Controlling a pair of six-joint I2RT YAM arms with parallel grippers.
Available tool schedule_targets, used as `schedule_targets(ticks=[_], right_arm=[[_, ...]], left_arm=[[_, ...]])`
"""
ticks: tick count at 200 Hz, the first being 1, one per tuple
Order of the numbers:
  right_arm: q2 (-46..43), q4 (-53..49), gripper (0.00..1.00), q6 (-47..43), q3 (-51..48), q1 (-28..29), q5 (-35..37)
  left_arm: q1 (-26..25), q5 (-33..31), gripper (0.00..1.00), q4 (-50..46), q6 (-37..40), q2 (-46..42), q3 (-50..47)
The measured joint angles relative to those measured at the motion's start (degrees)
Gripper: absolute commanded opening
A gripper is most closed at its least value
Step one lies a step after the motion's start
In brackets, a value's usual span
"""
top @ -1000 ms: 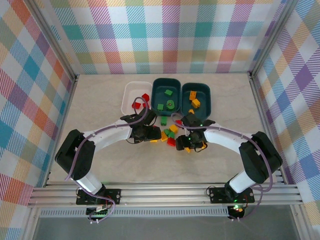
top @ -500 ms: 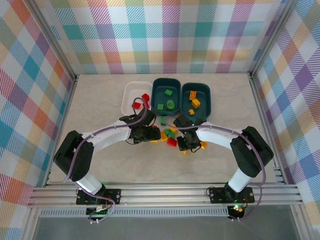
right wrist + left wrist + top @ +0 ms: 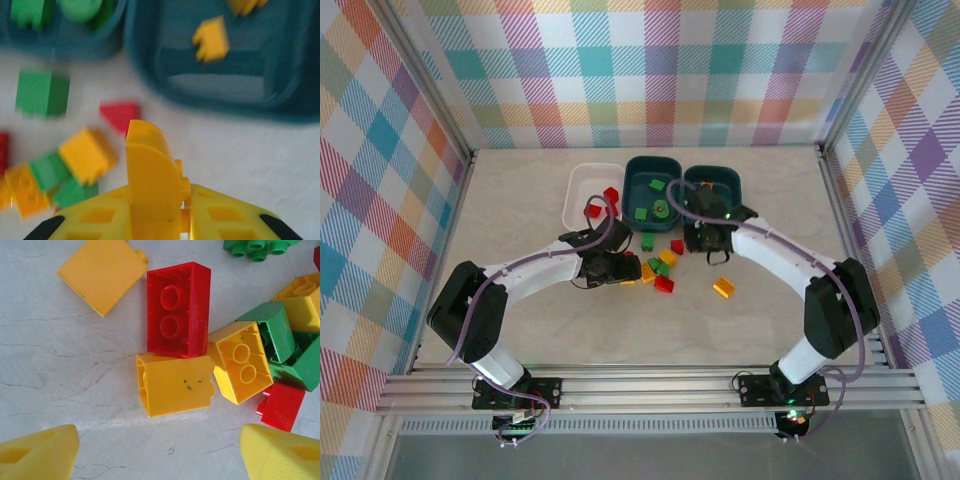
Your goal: Sort the legos into containers by color
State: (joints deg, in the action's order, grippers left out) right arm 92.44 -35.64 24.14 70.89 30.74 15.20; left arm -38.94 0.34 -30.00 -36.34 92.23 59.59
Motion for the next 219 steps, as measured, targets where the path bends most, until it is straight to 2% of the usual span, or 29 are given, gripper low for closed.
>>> schedule_targets(ticks=[32,56,102,141,189,219], right_arm=[[11.7,0.7,0.29,-1.0,11.8,-6.6,0.9],[19.4,0.1,0.31,-1.6,17.6,-9.5,0.1],[24.5,-3.2,0.53,-3.8,25.2,-10.5,-1.3],[20.4,-3.1,0.62,-4.3,23.5,-10.0,-1.7],[4.8,-0.7,0.64,-2.5,9.7,-8.5,-3.4],[-0.8,0.7,0.64,-1.1,2.7,-7.9,-4.6]], left_arm=[[0.0,0.0,0.83,-0.1,0.0,0.0,-0.2],[0.0,0.0,0.83,-0.1,0.0,0.0,-0.2],[0.0,0.1,0.83,-0.5,0.0,0.0,-0.2],[0.0,0.2,0.83,-1.3,0.3,0.4,0.1],[-0.1,0.1,0.75,-1.4,1.6,6.8,4.6],[-0.1,-0.3,0.73,-1.4,1.7,10.2,7.3]])
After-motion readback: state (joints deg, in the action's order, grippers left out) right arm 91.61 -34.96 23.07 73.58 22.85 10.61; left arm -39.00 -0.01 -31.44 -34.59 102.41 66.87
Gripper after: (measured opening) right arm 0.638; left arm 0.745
